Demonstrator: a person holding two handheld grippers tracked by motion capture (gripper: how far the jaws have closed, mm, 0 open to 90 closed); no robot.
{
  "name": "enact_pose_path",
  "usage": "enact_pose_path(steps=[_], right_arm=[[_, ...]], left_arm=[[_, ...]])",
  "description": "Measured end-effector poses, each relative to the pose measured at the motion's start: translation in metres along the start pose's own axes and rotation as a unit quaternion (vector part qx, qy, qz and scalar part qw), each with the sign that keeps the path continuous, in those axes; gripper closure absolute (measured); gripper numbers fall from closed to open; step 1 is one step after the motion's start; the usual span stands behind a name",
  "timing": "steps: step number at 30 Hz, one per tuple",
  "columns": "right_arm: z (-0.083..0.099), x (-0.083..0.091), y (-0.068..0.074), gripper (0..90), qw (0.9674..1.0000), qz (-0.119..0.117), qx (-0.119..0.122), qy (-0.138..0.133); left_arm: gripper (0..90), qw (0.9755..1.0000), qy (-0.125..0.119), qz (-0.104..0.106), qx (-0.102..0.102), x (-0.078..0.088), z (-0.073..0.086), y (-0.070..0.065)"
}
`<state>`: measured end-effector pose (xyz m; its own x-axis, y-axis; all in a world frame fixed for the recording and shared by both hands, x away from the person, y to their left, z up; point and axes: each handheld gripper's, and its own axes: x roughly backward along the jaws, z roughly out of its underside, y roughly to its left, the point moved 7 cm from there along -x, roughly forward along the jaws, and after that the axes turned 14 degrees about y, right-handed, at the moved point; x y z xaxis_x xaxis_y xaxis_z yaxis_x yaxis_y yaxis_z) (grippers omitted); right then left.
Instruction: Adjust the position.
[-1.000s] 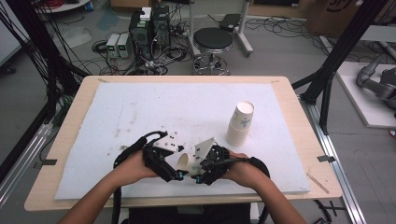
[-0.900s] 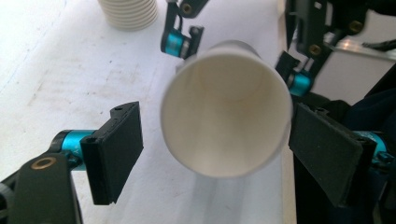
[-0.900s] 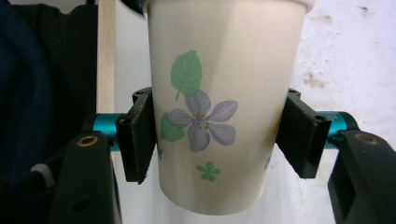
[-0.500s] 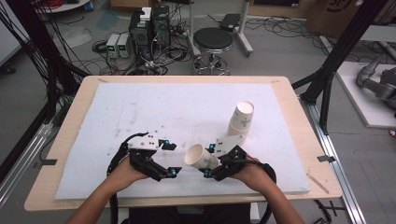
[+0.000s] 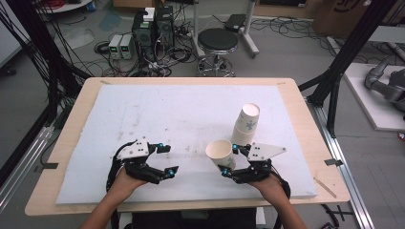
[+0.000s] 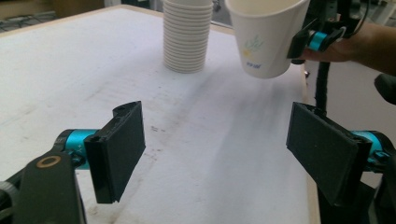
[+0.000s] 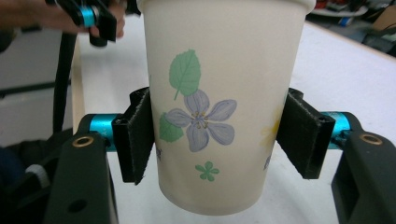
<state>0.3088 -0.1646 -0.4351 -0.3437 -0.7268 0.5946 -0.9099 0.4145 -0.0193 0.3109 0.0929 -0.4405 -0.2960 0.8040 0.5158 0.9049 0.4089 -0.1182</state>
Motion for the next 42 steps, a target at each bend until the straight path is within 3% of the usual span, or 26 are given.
enact_pose_path(steps=[4, 10, 17, 25, 42], right_arm=[[0.003, 0.011, -0.004, 33.6, 0.9988, 0.009, -0.017, -0.045], [0.008, 0.023, -0.007, 33.4, 0.9958, 0.011, -0.04, -0.082], [0.017, 0.029, -0.014, 33.0, 0.9934, 0.025, -0.059, -0.095], [0.019, 0.04, -0.018, 32.9, 0.9885, 0.046, -0.072, -0.125], [0.018, 0.038, -0.017, 32.8, 0.989, 0.056, -0.062, -0.122]], left_arm=[[19.3, 0.9999, -0.014, -0.008, 0.004, 0.002, 0.003, 0.004], [19.3, 0.9987, -0.041, -0.027, 0.009, 0.008, 0.004, 0.009], [19.2, 0.9954, -0.075, -0.058, 0.015, 0.019, 0.004, 0.019], [19.0, 0.9927, -0.088, -0.079, 0.025, 0.03, 0.01, 0.028], [18.7, 0.9915, -0.091, -0.085, 0.035, 0.032, 0.011, 0.031]])
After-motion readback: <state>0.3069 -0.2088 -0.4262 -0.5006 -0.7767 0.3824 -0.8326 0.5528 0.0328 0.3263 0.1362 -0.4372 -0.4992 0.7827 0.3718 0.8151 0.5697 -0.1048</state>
